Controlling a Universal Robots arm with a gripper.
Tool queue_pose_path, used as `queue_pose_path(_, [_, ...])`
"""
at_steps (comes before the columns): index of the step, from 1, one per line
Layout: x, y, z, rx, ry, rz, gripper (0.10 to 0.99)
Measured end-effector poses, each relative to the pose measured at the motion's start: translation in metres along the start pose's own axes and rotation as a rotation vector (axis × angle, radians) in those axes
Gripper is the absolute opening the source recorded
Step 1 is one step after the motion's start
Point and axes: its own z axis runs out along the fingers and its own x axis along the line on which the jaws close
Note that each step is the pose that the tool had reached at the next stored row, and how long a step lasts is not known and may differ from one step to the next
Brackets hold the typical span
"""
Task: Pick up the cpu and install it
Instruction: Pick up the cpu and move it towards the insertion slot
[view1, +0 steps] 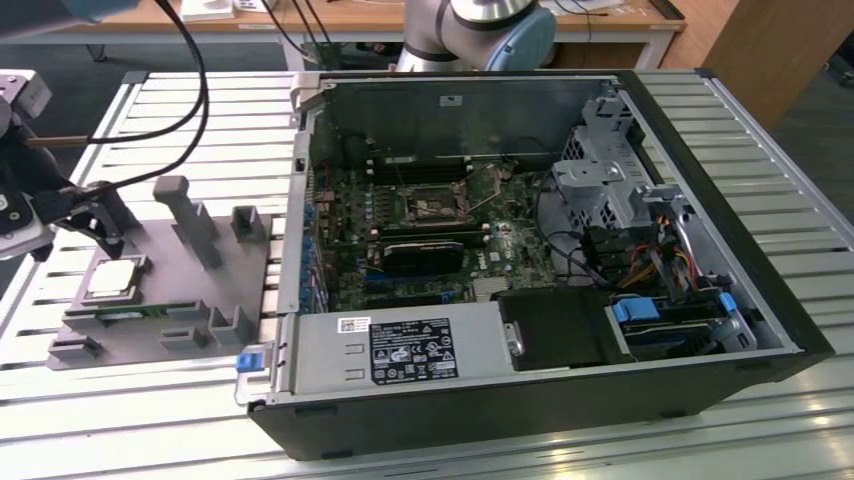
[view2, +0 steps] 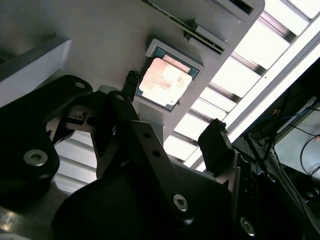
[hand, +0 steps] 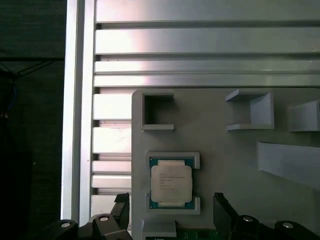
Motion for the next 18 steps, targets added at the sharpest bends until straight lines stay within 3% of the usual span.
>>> queue_pose_path(18, [-0.0003,-0.0005,0.0083,0.000,-0.0002,0.000,0.761])
